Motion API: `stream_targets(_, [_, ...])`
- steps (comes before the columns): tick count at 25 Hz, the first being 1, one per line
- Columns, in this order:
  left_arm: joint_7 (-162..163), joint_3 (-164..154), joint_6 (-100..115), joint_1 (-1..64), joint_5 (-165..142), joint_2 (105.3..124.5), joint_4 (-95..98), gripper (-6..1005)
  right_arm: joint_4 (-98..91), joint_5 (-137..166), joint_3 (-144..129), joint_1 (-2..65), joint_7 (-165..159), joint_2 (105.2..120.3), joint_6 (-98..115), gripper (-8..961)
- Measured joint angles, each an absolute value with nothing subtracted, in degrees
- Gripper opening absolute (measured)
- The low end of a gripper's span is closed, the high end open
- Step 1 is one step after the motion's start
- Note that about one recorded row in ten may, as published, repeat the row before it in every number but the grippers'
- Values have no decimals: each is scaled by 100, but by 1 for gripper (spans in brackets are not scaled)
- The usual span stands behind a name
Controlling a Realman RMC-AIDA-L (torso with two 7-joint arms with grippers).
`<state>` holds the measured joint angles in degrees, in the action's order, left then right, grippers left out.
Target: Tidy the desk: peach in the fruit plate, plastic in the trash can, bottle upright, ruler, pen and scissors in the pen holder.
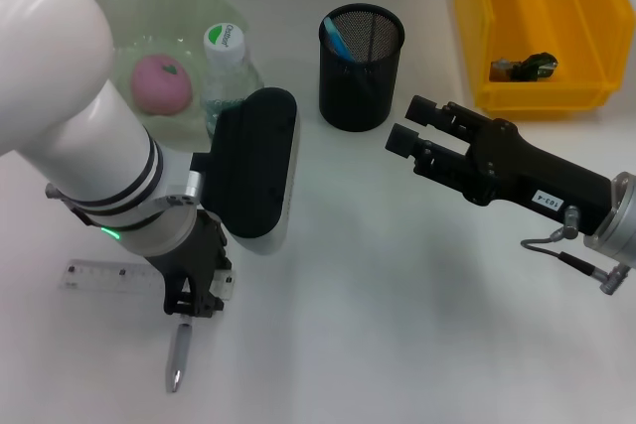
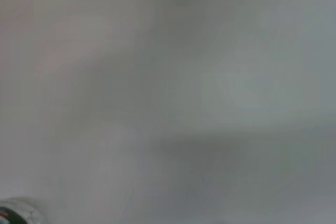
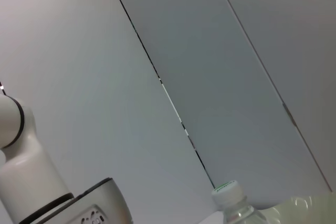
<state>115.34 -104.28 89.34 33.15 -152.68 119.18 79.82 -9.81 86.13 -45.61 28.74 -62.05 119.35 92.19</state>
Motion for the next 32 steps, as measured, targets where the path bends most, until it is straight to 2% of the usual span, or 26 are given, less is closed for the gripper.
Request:
stream_targets(1, [11535,-10428,8933,3315,-15269,11918,7990,384,-979,8613,-4561,2873,-6205,11935,9219,684])
stream_targets(13, [11573,-10370,8854,3301,-15319,11918,8110,385,-983,8589,-4548,2847,-6205,11938,9219,684])
stream_targets(24, [11749,-9885,8647,3078,-15098,11902,9262,385,-1006,8446,-4230,2684,-6134,11937,9134,684])
stream_targets(30, [11788,-9360,8564,2759,-14315,11886,9870,384,-1018,8442,-4132,2562,-6076,11930,9182,684])
stream_targets(32, [11640,-8939,8339,2385,-13535,11873,10229,385,-1026,8440,-4105,2507,-6075,11929,9203,685])
